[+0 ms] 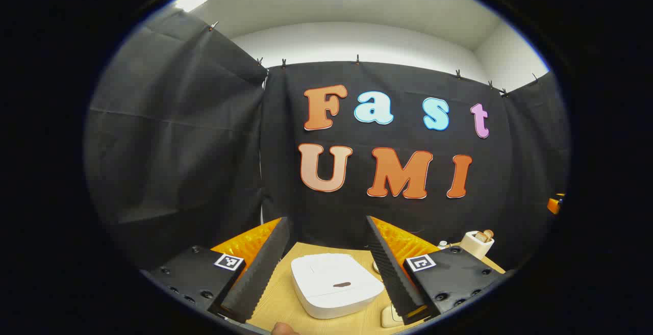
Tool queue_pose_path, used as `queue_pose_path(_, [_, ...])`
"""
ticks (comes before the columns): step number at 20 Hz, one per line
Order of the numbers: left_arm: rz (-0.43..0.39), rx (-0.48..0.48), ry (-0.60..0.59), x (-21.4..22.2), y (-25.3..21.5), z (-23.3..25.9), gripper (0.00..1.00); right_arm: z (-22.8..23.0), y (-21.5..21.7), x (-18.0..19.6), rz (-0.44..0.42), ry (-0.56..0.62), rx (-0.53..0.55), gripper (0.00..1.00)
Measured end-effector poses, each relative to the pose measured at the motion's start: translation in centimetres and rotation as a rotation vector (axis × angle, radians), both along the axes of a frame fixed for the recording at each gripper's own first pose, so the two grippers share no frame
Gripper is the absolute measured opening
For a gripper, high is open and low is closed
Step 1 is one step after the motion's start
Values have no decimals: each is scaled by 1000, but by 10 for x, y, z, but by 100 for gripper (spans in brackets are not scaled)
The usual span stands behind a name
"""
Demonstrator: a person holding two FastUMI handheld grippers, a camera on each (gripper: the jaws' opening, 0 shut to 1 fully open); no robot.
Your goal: Close the left gripper, press the button to open the rice cooker; take a wooden spoon from the chopstick holder with the right hand, scoop a spoonful of rice and pour it into the rice cooker, then put the wooden spoon back into the chopstick holder.
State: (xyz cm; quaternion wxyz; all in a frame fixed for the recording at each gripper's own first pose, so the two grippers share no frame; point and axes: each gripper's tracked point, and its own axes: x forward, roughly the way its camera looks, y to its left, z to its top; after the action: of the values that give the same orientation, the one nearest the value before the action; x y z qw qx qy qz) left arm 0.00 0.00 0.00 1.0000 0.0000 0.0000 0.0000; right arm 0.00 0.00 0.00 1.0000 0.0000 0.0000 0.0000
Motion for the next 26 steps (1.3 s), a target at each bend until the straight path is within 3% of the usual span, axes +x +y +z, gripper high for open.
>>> queue_pose_path(26, [-8, -10, 5, 13, -6, -5, 100, -2, 2, 12, 4, 6, -3, 94])
